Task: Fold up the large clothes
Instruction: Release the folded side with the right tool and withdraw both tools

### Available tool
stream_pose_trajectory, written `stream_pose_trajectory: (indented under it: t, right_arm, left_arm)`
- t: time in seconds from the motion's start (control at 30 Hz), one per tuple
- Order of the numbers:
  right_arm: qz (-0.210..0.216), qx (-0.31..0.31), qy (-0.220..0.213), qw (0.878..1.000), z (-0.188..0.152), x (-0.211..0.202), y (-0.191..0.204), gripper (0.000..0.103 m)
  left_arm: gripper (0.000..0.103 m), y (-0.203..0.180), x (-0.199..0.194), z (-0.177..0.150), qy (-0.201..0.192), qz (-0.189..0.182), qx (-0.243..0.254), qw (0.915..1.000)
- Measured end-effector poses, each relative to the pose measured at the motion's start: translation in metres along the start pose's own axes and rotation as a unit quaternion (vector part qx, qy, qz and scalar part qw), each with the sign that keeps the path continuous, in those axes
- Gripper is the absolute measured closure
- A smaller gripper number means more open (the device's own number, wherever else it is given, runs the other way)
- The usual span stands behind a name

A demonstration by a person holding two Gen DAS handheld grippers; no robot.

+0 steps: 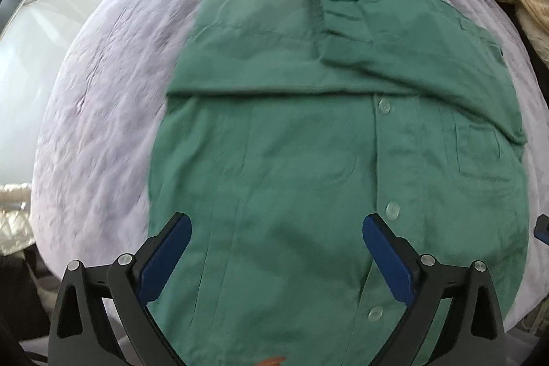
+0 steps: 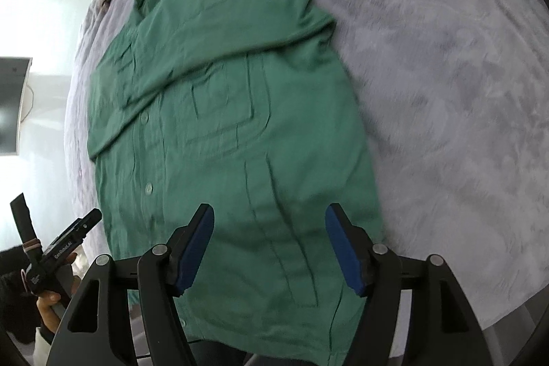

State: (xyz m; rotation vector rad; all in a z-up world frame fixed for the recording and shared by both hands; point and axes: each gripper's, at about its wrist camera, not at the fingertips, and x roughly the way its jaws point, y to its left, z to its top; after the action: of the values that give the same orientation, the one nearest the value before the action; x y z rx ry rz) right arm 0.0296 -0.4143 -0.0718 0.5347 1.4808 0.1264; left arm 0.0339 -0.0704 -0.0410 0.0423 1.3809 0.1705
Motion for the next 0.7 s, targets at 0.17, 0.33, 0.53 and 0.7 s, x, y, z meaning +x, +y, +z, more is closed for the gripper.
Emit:
stream_pose_trajectory:
  t: [0.17, 0.33, 0.53, 0.7]
  right_arm:
    - [0.011, -0.009, -0.008, 1.0, -0.012, 0.001, 0.011, 0.018]
    - [0.018, -0.024, -0.035, 0.999, -0.019, -0.008, 0.027, 0.0]
    - [0.016, -0.031, -0.006, 0.999, -0.031, -0.004, 0.041, 0.0]
    - [0.01, -0.007, 0.002, 1.0, -0.049, 0.006, 0.042, 0.0]
  left_arm:
    - [0.001, 0.019, -0.008, -0.025, 0.011, 0.005, -0.018, 0.9998]
    - [0.001, 0.033, -0.009, -0.041, 0.023, 0.005, -0.032, 0.9992]
    - [0.001, 0.032, -0.011, -0.049, 0.023, 0.0, -0.022, 0.9995]
    - [0.001, 0.04, -0.014, -0.055, 0.015, -0.014, -0.017, 0.9996]
